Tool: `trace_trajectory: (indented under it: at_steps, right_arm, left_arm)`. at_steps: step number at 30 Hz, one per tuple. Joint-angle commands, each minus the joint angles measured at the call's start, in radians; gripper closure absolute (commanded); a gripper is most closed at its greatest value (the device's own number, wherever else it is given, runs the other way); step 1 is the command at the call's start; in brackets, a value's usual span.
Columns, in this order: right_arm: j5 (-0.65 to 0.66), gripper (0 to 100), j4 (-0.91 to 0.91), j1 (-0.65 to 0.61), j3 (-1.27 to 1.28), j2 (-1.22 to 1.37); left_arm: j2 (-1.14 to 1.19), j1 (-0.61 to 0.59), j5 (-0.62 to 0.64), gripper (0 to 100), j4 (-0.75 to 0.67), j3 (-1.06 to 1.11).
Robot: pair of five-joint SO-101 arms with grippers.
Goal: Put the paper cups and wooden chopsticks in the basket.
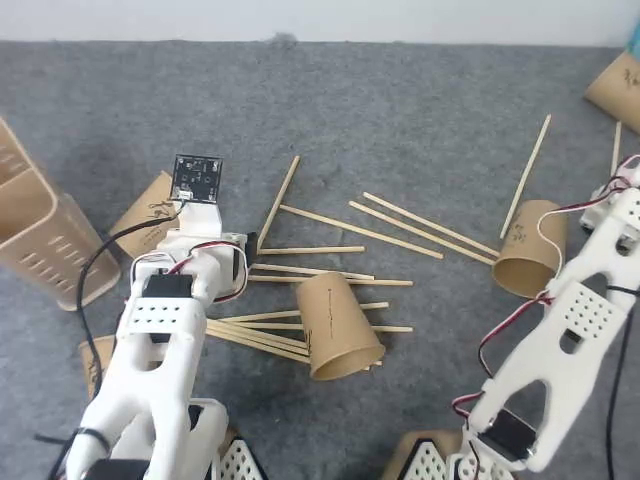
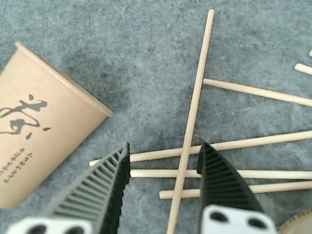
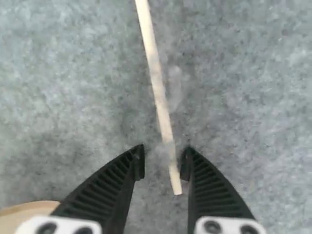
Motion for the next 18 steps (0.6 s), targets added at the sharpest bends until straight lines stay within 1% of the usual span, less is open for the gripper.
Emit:
trace_trajectory:
  at_steps: [1, 2, 8, 18]
  right_arm:
    - [-0.011, 97.6, -0.007, 0.007, -0.005, -0.016]
    - [-0.017, 99.4, 0.002, 0.016, -0.005, -0.033]
    - [-0.012, 99.1, 0.094, 0.047, -0.002, -0.154]
    - [0.006, 99.1, 0.09, 0.166, 0.0, -0.306]
  left_arm:
    - [0.005, 0.008, -0.014, 79, -0.017, -0.027]
    - [0.005, 0.008, -0.014, 79, -0.017, -0.027]
    - [0.005, 0.008, -0.014, 79, -0.017, -0.027]
    - [0.005, 0.008, -0.015, 79, -0.018, -0.027]
